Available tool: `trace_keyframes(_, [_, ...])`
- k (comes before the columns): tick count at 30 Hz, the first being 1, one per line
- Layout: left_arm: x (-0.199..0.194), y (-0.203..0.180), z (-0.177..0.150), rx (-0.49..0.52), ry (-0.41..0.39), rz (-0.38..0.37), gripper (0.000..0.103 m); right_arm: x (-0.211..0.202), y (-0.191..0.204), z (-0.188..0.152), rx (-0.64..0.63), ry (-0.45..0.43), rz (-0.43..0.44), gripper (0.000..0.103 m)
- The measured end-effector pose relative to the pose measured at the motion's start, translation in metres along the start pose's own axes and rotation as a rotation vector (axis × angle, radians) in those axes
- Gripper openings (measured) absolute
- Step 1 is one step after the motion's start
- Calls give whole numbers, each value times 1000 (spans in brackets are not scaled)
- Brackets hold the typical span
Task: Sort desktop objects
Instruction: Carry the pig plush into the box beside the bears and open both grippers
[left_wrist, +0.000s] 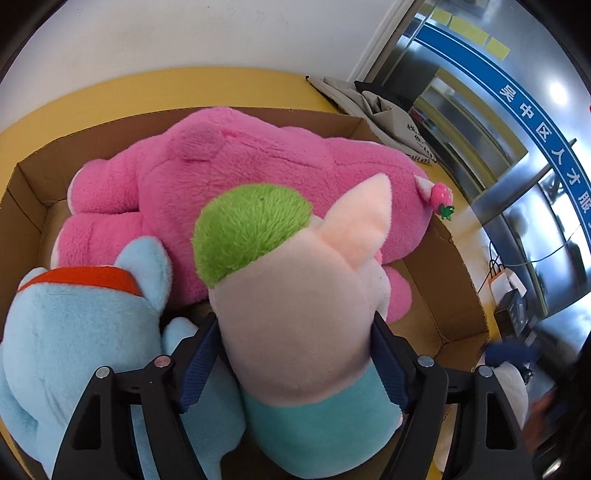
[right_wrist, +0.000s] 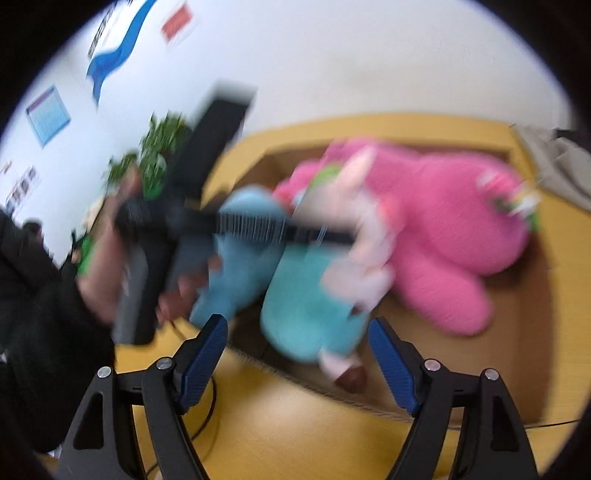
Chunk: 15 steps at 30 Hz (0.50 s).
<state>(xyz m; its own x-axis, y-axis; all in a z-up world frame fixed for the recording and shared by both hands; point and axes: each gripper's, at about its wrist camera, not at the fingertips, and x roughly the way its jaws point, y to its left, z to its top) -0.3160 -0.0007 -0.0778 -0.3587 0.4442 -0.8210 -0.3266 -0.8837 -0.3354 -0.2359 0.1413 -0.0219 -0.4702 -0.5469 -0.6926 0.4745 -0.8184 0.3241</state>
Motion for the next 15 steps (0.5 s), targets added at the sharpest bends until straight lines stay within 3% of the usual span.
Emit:
trace_keyframes(2, [3,-5,-2,-1,-9,9,85,-11,-14,20,26,-42,-58,80])
trace_keyframes(6, [4,-5,-6,-19,-24,8,87,10,-44,55,75,-18,-164,78])
trace_keyframes(10, [6,-3,-11,-41,-32,11,87,40,-42,71,107,60,-137,77])
trace_keyframes(15, [7,-1,-16,-55,-37,34,87,87,-51,60,129,172,-125,75])
